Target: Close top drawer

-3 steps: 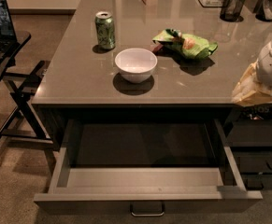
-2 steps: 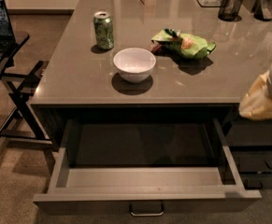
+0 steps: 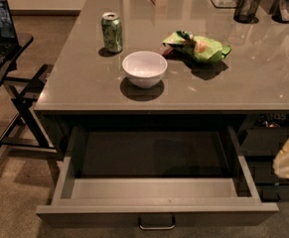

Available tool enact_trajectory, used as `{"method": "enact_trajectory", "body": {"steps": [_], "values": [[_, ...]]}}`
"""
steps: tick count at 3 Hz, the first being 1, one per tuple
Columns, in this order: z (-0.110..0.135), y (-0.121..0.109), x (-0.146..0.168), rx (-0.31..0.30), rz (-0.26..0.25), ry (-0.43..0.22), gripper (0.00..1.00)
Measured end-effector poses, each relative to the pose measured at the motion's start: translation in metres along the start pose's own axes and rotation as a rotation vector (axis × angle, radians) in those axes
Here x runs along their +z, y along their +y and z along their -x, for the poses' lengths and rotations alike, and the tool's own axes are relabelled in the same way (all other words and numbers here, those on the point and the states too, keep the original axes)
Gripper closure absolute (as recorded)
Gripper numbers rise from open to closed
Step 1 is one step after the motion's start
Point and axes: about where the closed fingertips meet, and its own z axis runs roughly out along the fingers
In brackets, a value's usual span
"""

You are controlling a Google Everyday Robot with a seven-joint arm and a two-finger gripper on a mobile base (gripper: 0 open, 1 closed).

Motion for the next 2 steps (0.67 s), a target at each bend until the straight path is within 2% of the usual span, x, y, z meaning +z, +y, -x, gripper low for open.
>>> {"method": "enact_trajectory", "body": {"steps": [2], "values": [[0.0014, 0.0044, 0.0068, -0.011, 0.011, 0.005, 1.00]]}}
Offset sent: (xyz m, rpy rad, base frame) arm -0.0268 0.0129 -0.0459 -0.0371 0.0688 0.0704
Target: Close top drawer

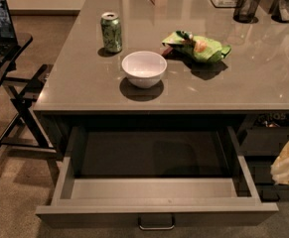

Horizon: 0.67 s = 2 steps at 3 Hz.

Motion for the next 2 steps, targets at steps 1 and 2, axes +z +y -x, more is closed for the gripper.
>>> {"method": "enact_trajectory", "body": {"steps": [1, 2], "values": [[-0.006, 0.025, 0.060, -0.027, 0.071, 0.013, 1.00], [-0.014, 0.042, 0.121, -0.035, 0.132, 0.020, 1.00]]}}
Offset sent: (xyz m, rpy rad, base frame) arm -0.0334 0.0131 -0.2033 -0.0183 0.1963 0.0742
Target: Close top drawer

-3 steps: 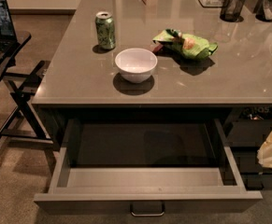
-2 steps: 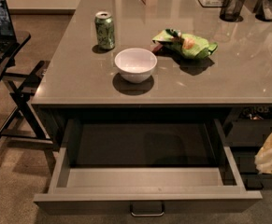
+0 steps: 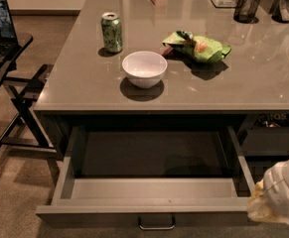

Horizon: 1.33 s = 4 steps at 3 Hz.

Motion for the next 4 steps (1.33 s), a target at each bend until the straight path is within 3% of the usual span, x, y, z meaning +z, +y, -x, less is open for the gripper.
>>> {"method": "enact_trajectory", "body": {"steps": [2, 4], "values": [[-0.007, 0.008, 0.078, -0.057, 0.068, 0.008, 1.00], [-0.007, 0.008, 0.079, -0.057, 0.067, 0.008, 0.58]]}}
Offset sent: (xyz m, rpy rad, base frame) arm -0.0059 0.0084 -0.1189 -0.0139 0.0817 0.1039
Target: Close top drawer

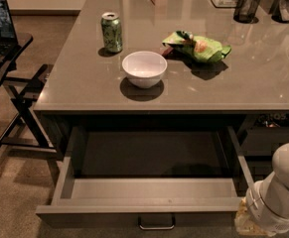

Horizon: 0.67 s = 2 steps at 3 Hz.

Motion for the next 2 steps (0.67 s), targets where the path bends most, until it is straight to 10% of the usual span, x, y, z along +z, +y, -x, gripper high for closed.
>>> {"method": "enact_trajectory", "body": {"steps": [1, 2], "values": [[-0.001, 0.003, -0.008, -0.008, -0.004, -0.015, 0.34], [0.022, -0.023, -0.017, -0.056, -0.014, -0.075, 0.37]]}}
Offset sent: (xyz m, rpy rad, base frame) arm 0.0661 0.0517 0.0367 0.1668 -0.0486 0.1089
